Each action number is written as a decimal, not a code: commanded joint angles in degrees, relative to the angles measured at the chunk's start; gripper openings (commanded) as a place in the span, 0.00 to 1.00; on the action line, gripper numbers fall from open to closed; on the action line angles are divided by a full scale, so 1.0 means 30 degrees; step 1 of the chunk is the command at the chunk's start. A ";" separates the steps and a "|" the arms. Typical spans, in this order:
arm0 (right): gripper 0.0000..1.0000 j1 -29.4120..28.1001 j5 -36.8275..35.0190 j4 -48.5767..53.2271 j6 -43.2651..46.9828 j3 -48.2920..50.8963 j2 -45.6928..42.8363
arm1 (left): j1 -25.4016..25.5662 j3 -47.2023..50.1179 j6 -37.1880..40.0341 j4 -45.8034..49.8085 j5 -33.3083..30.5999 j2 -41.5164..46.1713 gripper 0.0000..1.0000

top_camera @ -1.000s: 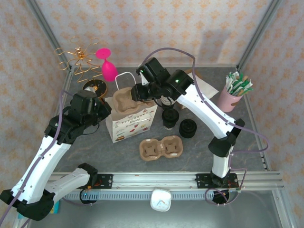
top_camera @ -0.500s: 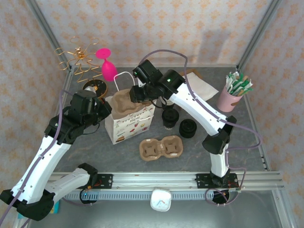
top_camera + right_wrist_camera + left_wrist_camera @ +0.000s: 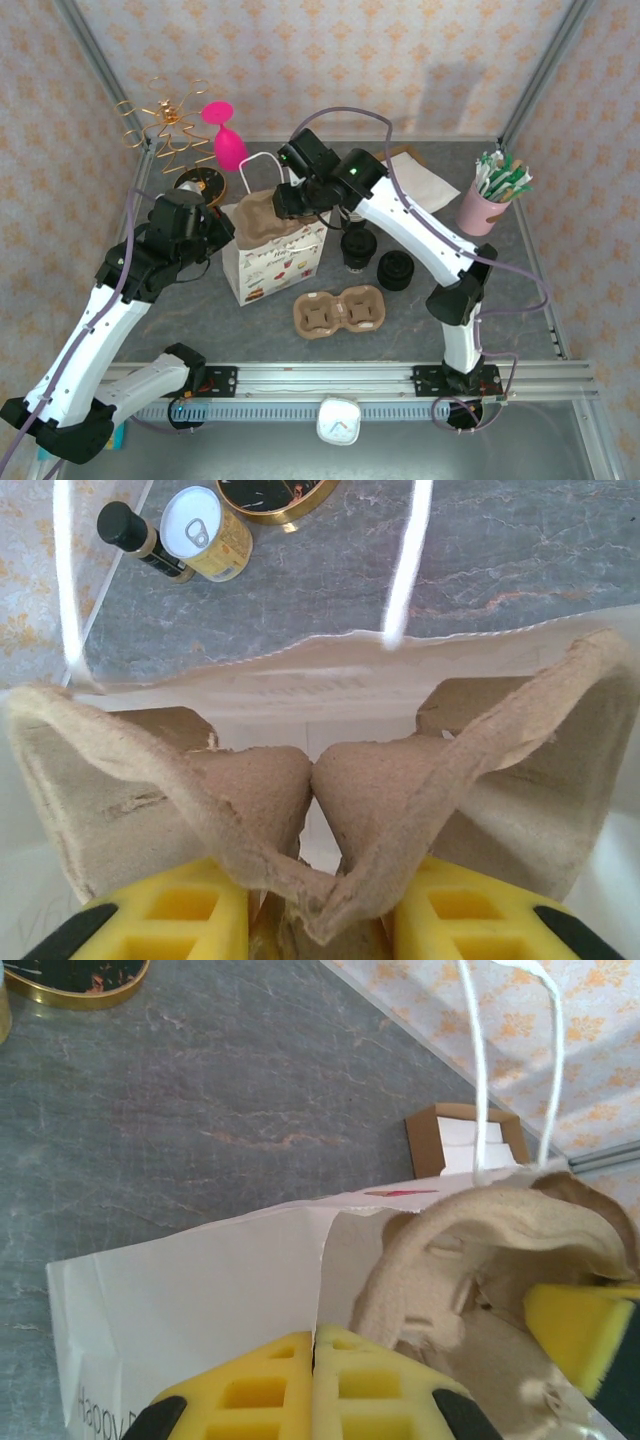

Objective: Pack the takeout coffee

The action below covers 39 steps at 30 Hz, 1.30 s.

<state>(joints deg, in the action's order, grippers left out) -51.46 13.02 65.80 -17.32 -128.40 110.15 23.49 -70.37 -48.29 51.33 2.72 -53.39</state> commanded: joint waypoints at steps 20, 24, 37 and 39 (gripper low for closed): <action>0.32 -0.0107 0.1177 0.0905 -0.0320 0.2028 -0.1278 | -0.0184 0.0831 0.1711 -0.2449 0.0291 0.0246 0.00; 0.32 -0.0110 0.1156 0.0491 -0.0875 0.1452 -0.0562 | -0.0178 0.1011 0.1654 -0.2600 0.1064 0.0357 0.00; 0.31 -0.0188 0.0251 -0.0119 -0.1678 0.1298 0.1012 | -0.0155 0.1190 0.0153 -0.2580 0.1981 0.0759 0.00; 0.31 -0.0248 0.0049 -0.0303 -0.1814 0.1541 0.1094 | -0.0154 0.1163 -0.0171 -0.2498 0.1984 0.0853 0.00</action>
<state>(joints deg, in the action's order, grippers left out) -51.51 15.75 65.73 -21.71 -123.98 112.99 23.49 -67.00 -46.59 45.34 7.62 -51.72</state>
